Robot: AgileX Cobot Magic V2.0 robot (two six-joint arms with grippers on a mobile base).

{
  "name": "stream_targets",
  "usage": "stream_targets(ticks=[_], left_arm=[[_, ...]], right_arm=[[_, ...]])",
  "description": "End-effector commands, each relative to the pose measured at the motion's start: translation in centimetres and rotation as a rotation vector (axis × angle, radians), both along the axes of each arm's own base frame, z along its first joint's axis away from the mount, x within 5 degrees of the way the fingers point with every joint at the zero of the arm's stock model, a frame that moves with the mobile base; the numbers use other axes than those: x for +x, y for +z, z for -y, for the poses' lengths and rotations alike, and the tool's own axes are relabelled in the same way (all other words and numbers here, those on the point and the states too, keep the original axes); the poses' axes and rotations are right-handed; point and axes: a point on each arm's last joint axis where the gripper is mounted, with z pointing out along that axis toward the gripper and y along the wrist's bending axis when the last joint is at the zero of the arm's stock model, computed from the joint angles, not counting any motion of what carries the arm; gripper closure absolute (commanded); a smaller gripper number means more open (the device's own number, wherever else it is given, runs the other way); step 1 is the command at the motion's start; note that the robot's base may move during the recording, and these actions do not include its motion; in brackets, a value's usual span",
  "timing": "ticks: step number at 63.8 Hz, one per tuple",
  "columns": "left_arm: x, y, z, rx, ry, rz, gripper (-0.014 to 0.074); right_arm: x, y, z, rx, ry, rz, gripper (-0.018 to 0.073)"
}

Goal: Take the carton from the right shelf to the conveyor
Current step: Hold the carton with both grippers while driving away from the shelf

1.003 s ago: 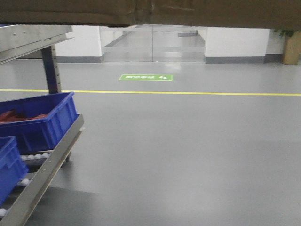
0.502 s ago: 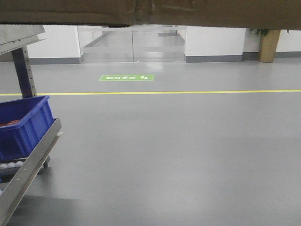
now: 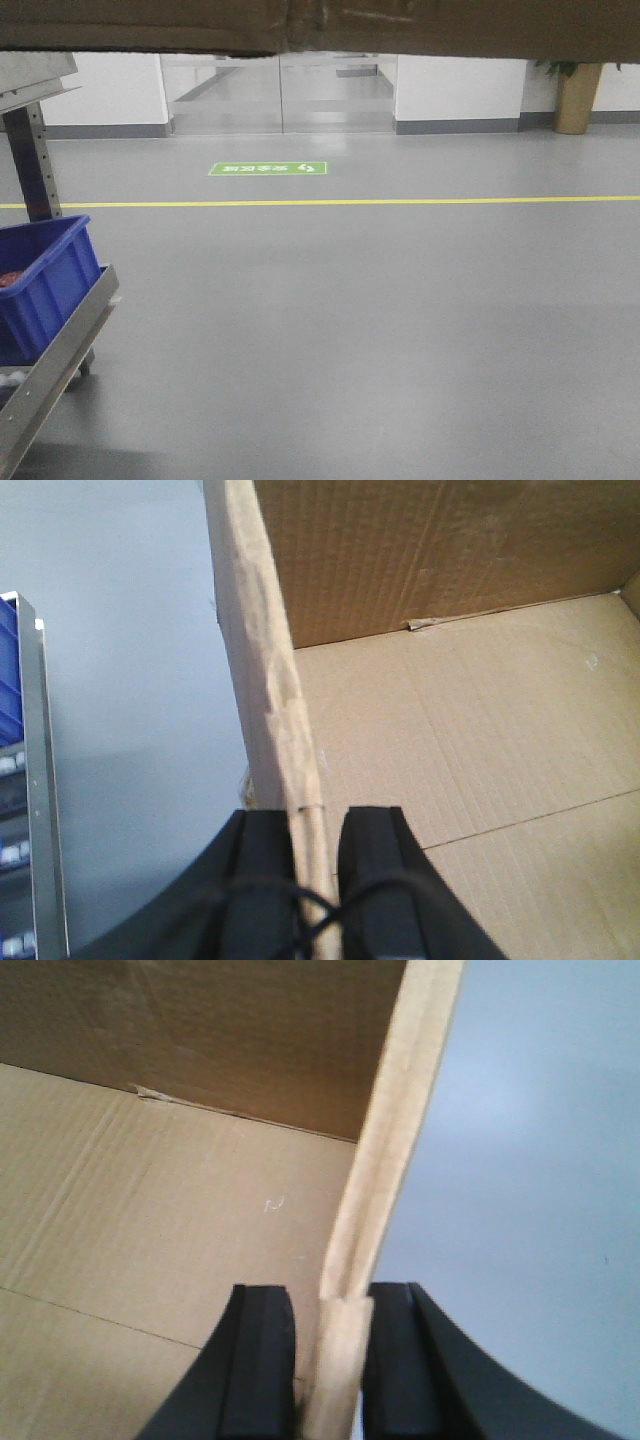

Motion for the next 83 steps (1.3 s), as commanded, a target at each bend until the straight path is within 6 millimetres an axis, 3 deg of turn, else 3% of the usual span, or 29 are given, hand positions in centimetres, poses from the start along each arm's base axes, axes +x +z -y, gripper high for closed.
stream_targets(ticks=[1,83], left_arm=[[-0.29,0.78,0.08,-0.019,-0.02,0.058,0.0613],[-0.29,0.78,0.06,-0.017,-0.019,0.058,0.0613]], right_arm=[[-0.2,0.58,0.13,-0.002,0.011,0.055,0.0627],[-0.1,0.53,0.09,-0.002,0.011,0.055,0.0627]])
